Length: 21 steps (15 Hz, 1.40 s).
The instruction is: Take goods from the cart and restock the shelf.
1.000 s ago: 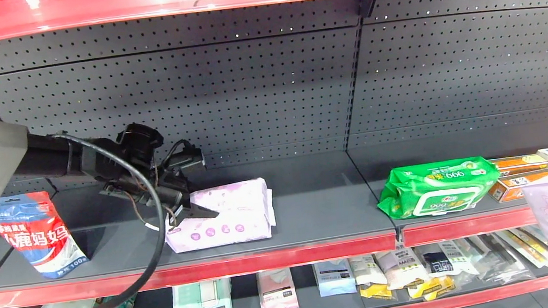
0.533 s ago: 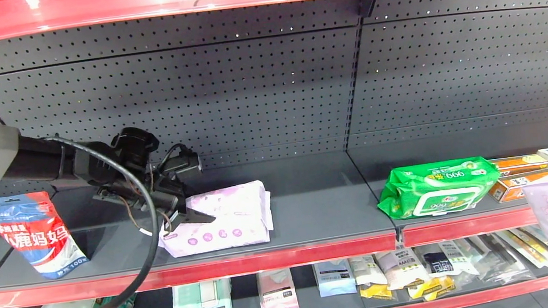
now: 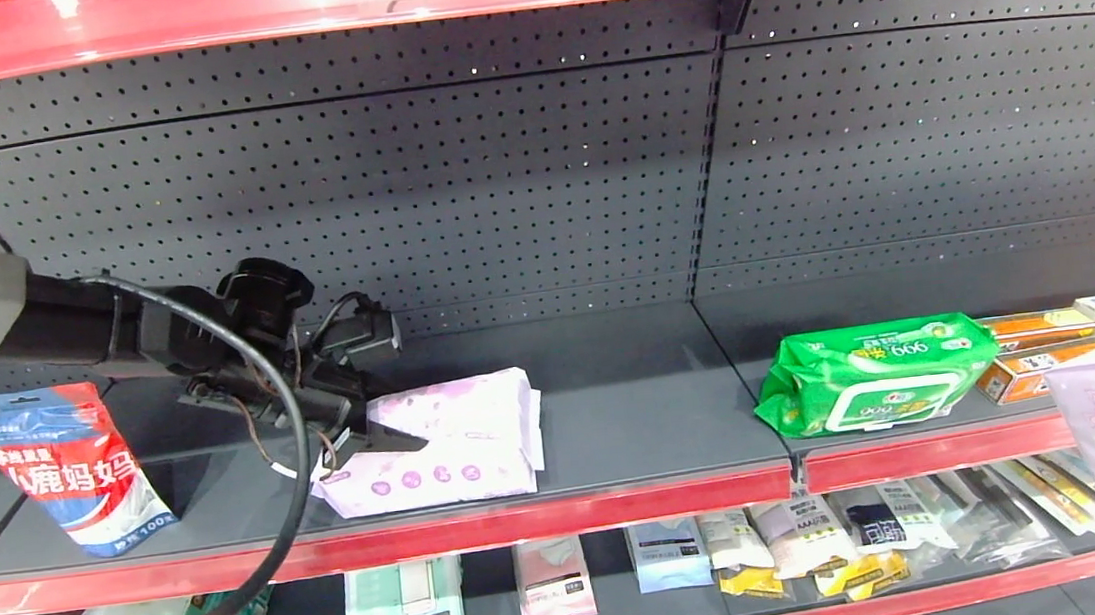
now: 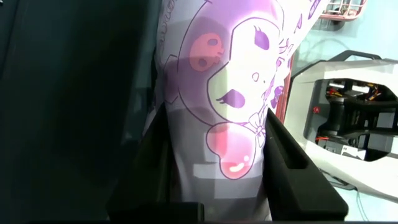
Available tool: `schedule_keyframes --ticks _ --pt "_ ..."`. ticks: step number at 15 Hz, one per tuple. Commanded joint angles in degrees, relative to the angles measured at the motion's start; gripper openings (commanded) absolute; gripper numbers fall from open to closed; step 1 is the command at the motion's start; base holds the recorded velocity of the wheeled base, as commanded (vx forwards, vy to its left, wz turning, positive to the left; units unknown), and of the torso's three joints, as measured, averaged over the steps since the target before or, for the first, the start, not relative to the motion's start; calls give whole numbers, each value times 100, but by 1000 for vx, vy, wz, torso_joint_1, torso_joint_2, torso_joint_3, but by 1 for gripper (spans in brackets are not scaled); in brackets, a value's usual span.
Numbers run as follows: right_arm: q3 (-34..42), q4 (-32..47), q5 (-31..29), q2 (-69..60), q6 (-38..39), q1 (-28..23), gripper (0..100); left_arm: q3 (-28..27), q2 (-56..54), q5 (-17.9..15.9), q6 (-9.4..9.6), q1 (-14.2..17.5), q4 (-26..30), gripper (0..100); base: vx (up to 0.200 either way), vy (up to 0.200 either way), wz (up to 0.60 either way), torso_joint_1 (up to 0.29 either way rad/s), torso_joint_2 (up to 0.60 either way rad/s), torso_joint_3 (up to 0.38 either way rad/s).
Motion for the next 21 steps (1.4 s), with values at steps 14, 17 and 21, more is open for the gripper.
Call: schedule_keyframes --ticks 14,17,21 --pt "-55 -2 -23 -28 -27 -124 0 25 -23 69 197 14 8 0 0 0 0 0 0 0" --pt "-55 -2 -23 -28 -36 -124 0 86 -14 60 153 14 -344 0 0 0 0 0 0 0" --pt "-64 -2 -23 -28 -54 -124 0 183 -14 69 144 14 -607 0 0 0 0 0 0 0"
